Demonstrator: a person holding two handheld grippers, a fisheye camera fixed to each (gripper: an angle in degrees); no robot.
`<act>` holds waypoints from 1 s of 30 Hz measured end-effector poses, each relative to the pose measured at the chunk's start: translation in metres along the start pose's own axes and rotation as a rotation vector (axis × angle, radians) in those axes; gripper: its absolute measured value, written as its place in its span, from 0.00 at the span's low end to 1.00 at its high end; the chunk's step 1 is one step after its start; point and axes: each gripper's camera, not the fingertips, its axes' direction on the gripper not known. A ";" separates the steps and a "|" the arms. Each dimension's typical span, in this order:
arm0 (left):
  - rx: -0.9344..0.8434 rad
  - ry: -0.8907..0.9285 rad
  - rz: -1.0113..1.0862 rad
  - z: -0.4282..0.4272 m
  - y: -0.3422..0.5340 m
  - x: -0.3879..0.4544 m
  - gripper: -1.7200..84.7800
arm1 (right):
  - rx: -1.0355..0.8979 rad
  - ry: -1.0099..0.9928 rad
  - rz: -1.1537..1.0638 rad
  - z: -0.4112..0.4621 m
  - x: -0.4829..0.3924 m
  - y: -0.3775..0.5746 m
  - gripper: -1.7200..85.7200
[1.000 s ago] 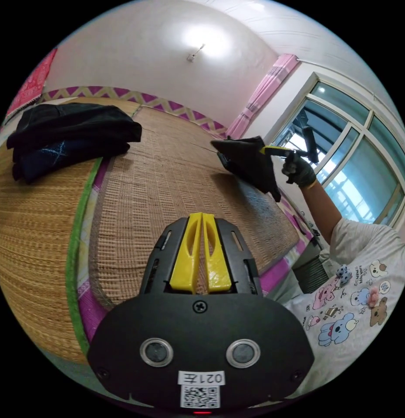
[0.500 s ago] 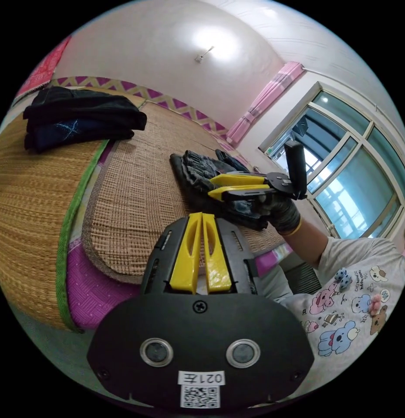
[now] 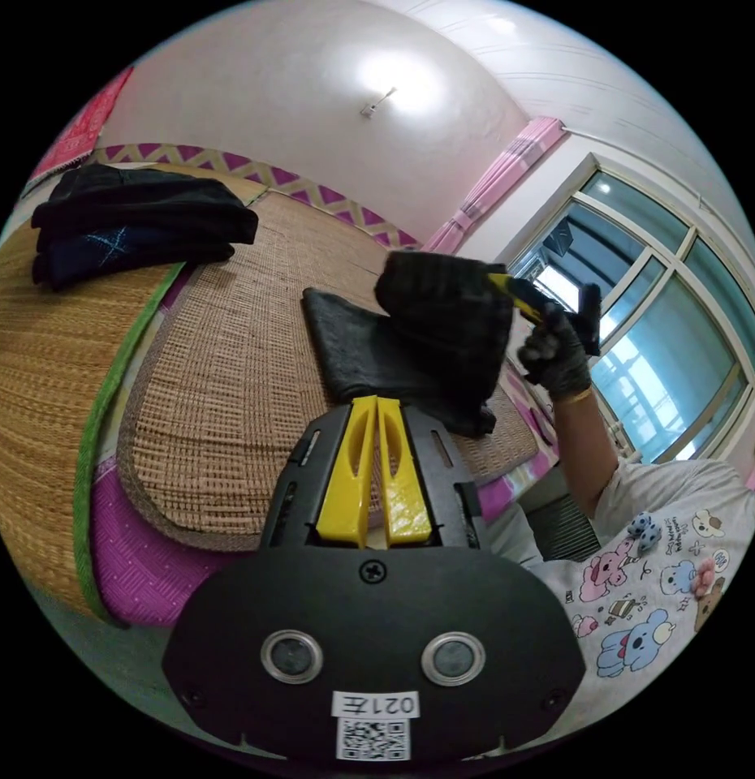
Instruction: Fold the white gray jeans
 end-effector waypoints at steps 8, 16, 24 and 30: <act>-0.004 -0.006 -0.040 0.047 -0.001 -0.006 0.01 | 0.270 0.289 0.463 -0.239 0.199 0.081 0.05; -0.079 0.057 -0.225 0.084 0.007 -0.046 0.01 | 0.245 0.026 0.981 -0.258 0.347 0.224 0.04; -0.098 0.064 -0.183 0.102 0.014 -0.035 0.01 | 0.276 -0.013 0.974 -0.291 0.350 0.253 0.06; -0.090 0.044 0.277 0.121 0.009 0.080 0.04 | 0.309 0.542 0.403 -0.324 0.227 0.174 0.08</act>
